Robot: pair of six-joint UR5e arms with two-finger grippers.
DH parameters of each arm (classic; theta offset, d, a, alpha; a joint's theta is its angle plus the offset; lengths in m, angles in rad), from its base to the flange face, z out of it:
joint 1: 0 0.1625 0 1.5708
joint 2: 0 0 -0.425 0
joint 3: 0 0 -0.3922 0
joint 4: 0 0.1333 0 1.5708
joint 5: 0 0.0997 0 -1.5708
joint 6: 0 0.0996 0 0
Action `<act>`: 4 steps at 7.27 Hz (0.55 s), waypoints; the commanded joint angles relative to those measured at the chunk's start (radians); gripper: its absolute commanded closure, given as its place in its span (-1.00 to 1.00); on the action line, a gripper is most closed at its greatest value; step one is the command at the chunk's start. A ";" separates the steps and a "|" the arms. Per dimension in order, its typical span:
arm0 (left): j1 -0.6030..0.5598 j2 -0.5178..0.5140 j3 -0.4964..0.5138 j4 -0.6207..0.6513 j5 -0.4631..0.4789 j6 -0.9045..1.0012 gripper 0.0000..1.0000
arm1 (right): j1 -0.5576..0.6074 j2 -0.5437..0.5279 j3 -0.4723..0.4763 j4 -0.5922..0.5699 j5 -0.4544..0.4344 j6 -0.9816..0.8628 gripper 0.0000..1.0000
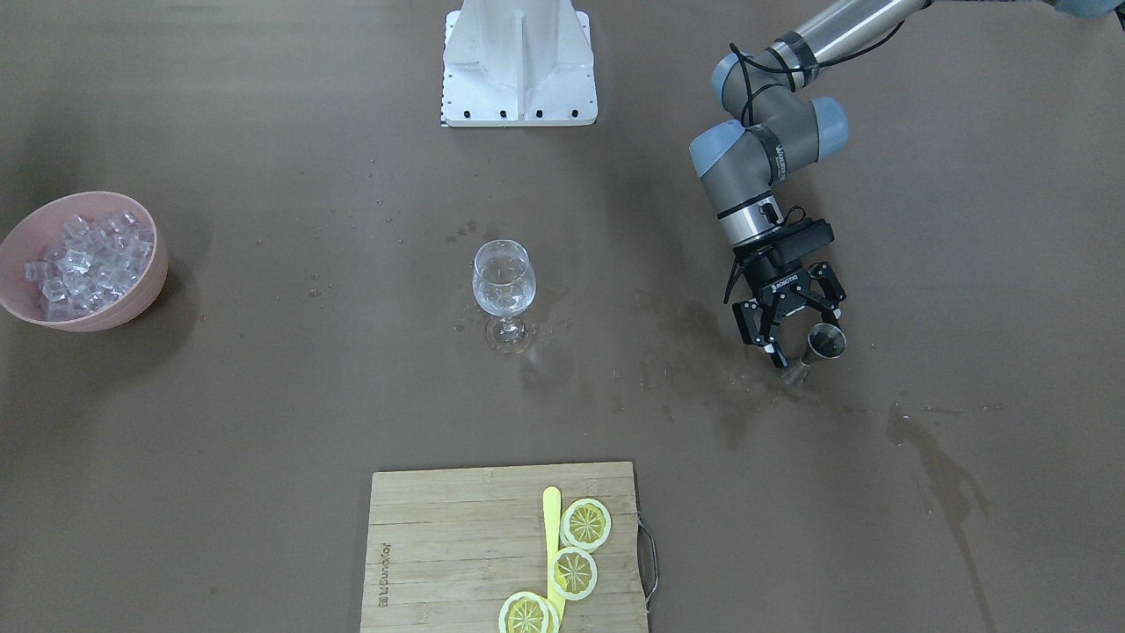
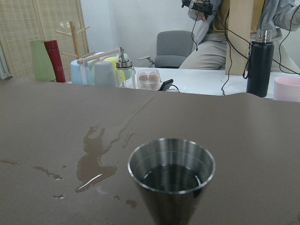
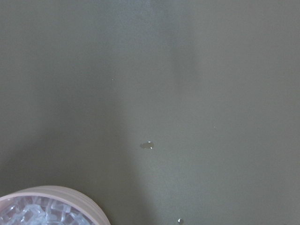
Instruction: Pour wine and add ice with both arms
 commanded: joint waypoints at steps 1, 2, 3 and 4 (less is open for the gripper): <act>-0.005 -0.002 0.022 -0.001 0.001 -0.005 -0.96 | 0.000 -0.002 -0.002 0.000 0.000 0.000 -1.00; -0.007 -0.011 0.025 0.000 0.005 -0.005 -0.96 | 0.000 -0.002 -0.002 0.000 0.000 0.000 -1.00; -0.008 -0.016 0.038 0.000 0.008 -0.005 -0.94 | 0.000 -0.002 -0.003 0.000 0.000 0.000 -1.00; -0.015 -0.021 0.038 0.000 0.008 -0.005 -0.88 | 0.000 -0.002 -0.005 0.000 0.000 -0.001 -1.00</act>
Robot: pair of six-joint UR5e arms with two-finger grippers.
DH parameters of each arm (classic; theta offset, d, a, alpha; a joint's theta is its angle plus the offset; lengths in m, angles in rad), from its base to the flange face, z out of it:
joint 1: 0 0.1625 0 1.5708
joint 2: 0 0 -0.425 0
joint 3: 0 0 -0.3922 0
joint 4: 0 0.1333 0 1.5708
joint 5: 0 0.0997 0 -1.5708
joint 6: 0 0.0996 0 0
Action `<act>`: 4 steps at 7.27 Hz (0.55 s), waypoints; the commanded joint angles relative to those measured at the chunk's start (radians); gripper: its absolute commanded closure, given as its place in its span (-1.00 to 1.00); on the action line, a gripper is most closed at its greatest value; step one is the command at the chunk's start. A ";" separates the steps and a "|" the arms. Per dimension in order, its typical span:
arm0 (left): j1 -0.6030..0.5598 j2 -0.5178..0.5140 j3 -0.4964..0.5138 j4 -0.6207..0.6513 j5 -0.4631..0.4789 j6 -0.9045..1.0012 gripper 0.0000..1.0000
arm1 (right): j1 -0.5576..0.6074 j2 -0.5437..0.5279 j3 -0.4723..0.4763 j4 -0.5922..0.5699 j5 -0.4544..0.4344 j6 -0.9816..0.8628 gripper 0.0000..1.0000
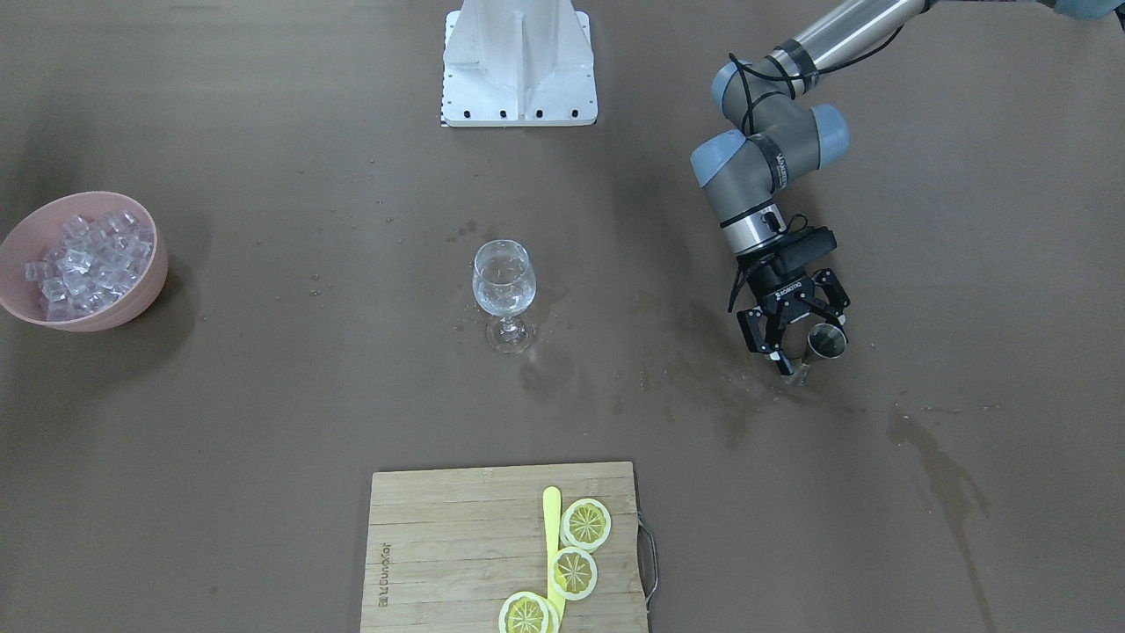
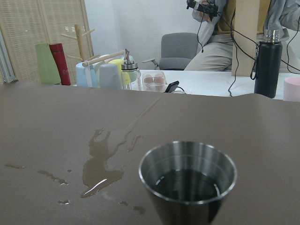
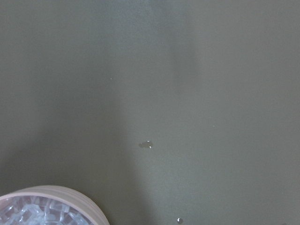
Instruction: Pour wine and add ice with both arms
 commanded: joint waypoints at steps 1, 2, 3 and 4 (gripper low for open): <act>-0.013 -0.006 0.005 0.000 0.002 0.001 -0.82 | 0.000 0.000 -0.003 0.000 0.000 -0.001 -1.00; -0.018 -0.006 0.005 0.000 0.002 0.003 -0.75 | 0.000 0.000 -0.002 0.000 0.000 0.000 -1.00; -0.024 -0.006 0.005 0.000 0.002 0.003 -0.68 | 0.000 0.000 -0.003 0.000 0.000 0.000 -1.00; -0.027 -0.008 0.010 0.000 0.002 0.003 -0.58 | 0.000 0.000 -0.003 0.000 0.000 0.000 -1.00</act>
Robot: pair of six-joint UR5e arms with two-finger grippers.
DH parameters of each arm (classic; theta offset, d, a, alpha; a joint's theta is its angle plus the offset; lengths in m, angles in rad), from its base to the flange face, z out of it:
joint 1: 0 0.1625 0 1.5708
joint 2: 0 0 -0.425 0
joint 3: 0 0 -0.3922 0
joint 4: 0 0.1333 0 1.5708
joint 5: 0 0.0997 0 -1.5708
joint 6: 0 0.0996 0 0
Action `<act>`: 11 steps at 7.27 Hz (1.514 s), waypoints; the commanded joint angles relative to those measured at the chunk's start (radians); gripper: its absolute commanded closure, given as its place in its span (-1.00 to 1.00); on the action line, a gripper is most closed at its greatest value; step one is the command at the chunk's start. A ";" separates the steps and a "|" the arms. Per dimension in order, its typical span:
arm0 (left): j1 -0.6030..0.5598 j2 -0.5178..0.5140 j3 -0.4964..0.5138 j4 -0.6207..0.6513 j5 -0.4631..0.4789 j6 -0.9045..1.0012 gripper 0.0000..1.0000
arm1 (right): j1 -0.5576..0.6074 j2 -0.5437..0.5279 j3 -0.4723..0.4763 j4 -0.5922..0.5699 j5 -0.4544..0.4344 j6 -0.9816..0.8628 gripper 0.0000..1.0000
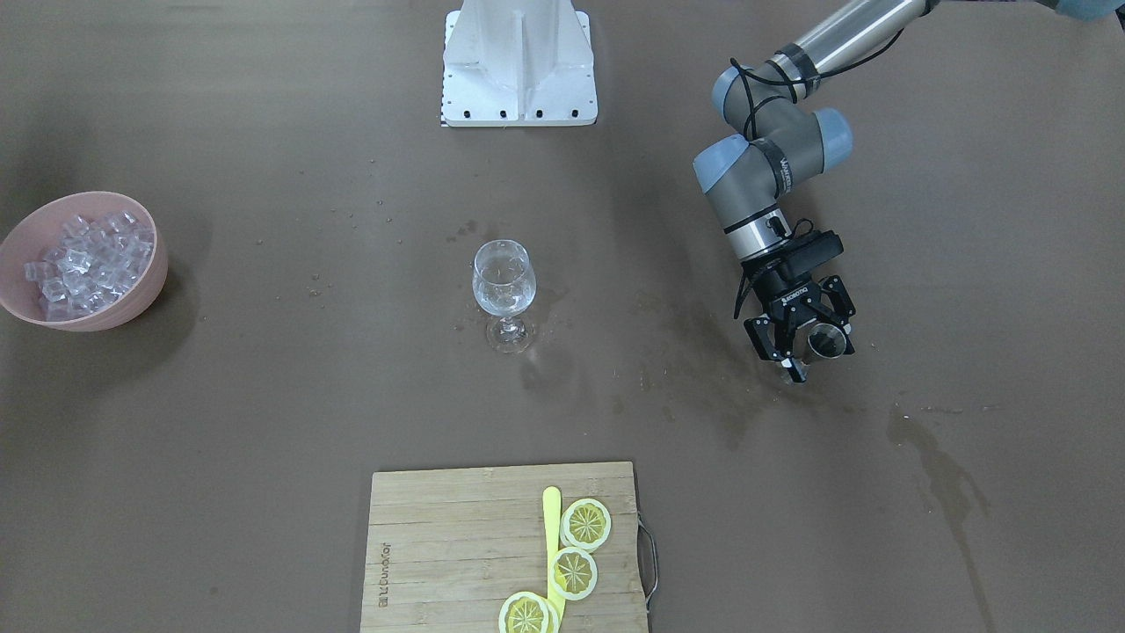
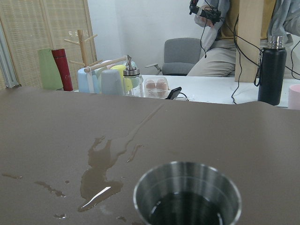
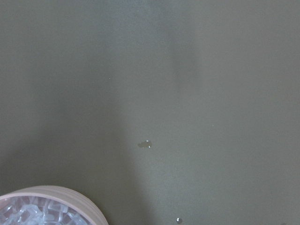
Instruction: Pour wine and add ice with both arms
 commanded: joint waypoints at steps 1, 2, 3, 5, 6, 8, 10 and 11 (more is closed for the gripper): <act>-0.005 -0.003 0.014 0.000 0.000 -0.003 -0.57 | 0.000 0.000 -0.002 0.000 0.000 0.000 -1.00; -0.005 -0.012 0.023 0.000 0.000 -0.004 -0.52 | 0.000 0.001 -0.008 0.000 0.000 0.000 -1.00; -0.005 -0.019 0.037 0.000 0.000 -0.007 -0.39 | 0.000 0.000 -0.008 0.000 0.000 0.000 -1.00; -0.005 -0.024 0.037 0.000 0.000 -0.006 0.20 | 0.000 0.002 -0.008 0.000 0.000 0.000 -1.00; -0.005 -0.026 0.037 0.000 0.000 -0.007 0.47 | 0.000 0.000 -0.008 0.000 0.000 0.000 -1.00; -0.013 -0.033 0.020 0.000 0.000 -0.001 1.00 | 0.000 0.000 -0.008 0.000 0.000 0.003 -1.00; -0.045 -0.032 -0.076 0.002 -0.003 0.099 1.00 | 0.000 0.000 -0.008 0.000 0.000 0.003 -1.00; -0.056 -0.029 -0.143 0.002 -0.009 0.121 1.00 | 0.000 0.000 -0.008 0.000 0.002 0.003 -1.00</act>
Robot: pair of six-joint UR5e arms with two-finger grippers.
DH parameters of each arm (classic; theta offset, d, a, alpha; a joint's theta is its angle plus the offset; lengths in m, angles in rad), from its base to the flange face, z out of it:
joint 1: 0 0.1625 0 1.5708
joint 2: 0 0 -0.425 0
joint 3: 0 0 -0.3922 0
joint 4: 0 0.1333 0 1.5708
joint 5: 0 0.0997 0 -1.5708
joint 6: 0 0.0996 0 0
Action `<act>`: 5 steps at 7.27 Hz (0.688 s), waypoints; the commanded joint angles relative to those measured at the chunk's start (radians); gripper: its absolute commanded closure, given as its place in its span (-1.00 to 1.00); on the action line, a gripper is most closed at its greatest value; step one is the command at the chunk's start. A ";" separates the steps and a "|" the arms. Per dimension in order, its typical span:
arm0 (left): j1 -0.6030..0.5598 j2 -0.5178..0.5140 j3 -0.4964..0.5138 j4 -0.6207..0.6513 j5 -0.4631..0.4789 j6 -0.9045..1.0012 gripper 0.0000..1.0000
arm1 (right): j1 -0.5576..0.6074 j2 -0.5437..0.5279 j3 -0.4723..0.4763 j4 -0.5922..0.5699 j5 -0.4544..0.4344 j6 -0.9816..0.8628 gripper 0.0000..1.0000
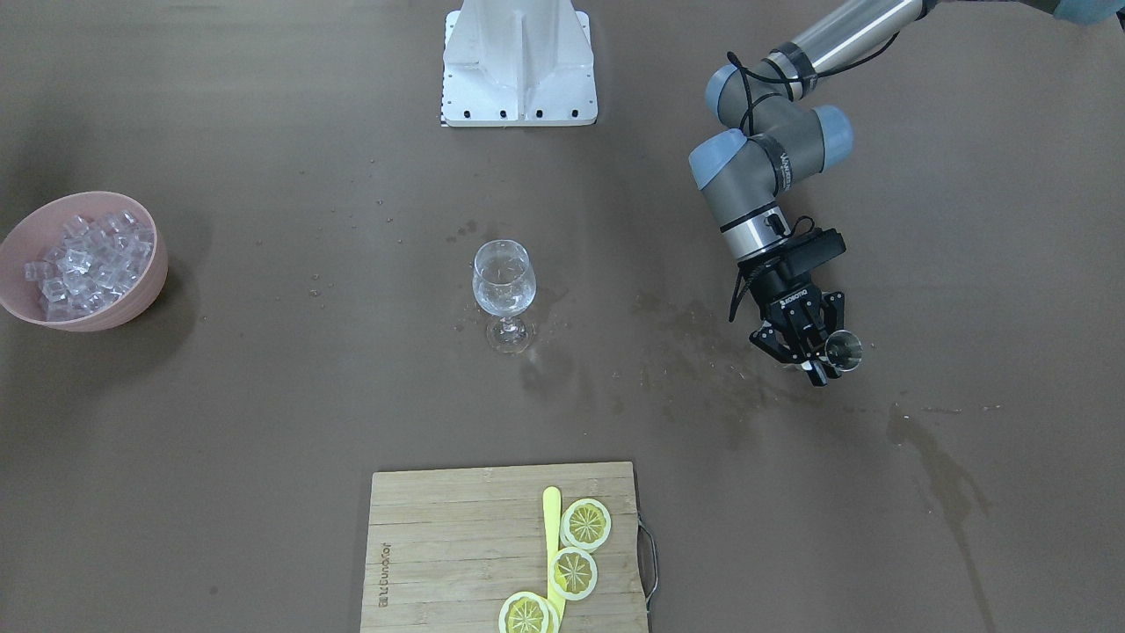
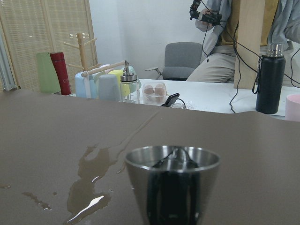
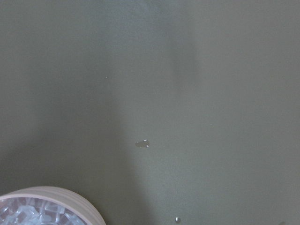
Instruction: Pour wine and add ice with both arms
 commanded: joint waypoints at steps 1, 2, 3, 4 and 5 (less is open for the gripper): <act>-0.019 0.001 -0.151 0.001 -0.010 0.051 1.00 | 0.000 -0.002 0.000 0.000 0.001 0.000 -1.00; -0.019 0.005 -0.197 0.001 -0.009 0.101 1.00 | 0.000 -0.002 0.000 0.000 0.001 0.002 -1.00; -0.019 0.001 -0.198 0.001 -0.007 0.111 1.00 | 0.000 -0.002 0.000 0.000 0.001 0.002 -1.00; -0.017 0.001 -0.193 0.001 -0.001 0.111 1.00 | 0.000 -0.003 0.000 0.000 0.001 0.003 -1.00; -0.013 -0.007 -0.196 0.002 0.001 0.123 1.00 | 0.000 -0.003 0.000 0.000 0.001 0.003 -1.00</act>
